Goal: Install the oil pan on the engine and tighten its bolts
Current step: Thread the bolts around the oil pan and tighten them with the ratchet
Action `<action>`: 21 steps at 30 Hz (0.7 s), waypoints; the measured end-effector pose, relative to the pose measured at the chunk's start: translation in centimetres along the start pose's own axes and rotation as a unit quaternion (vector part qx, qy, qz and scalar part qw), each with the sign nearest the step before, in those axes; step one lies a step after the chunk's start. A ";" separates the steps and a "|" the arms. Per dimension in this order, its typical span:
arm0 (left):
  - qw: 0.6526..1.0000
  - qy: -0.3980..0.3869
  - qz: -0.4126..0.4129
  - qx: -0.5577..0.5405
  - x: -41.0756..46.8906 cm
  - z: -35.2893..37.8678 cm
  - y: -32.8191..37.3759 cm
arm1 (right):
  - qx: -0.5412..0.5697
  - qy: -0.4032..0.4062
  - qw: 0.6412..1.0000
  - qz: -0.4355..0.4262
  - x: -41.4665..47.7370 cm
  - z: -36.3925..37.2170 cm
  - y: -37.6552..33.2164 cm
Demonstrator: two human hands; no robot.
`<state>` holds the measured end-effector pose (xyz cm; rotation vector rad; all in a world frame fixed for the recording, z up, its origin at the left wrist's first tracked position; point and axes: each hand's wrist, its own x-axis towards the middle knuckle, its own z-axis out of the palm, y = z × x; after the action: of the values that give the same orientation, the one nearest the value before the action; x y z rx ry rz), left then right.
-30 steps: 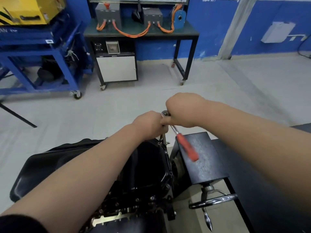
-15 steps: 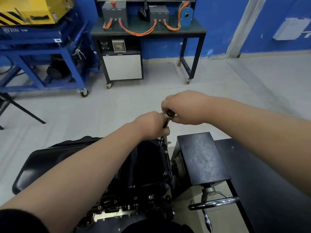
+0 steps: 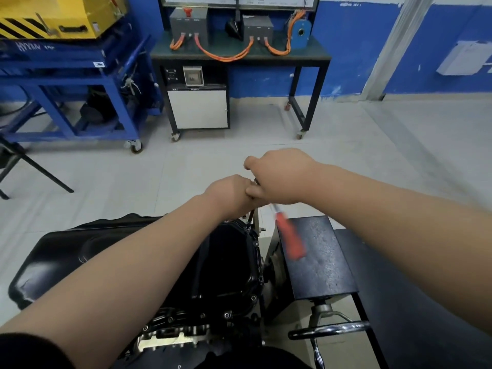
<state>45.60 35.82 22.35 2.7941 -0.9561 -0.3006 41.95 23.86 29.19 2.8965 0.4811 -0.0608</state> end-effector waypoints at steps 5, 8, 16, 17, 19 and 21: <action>1.000 -0.002 0.007 -0.006 0.0 0.0 -0.2 | 0.038 -0.042 0.997 -0.055 0.3 -0.2 0.3; 1.000 -0.006 -0.005 -0.012 -0.1 -0.3 -0.3 | 0.023 -0.022 0.998 -0.051 0.3 -0.6 1.1; 1.000 -0.013 -0.011 -0.012 -0.3 0.5 -0.1 | 0.063 -0.040 0.996 -0.050 0.4 -0.1 0.8; 1.000 -0.009 -0.009 -0.010 -0.4 0.3 0.0 | 0.057 -0.037 0.995 -0.066 0.3 -0.4 1.3; 1.000 0.000 -0.002 0.001 -0.3 0.2 -0.2 | 0.028 -0.002 0.998 -0.060 0.2 -0.3 1.6; 1.000 0.010 -0.011 -0.008 -0.4 0.2 -0.2 | 0.007 0.031 0.999 -0.015 0.1 0.7 0.9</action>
<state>45.41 36.19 22.16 2.7895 -0.9155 -0.2829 42.30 22.93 28.62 2.9113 0.5382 0.0214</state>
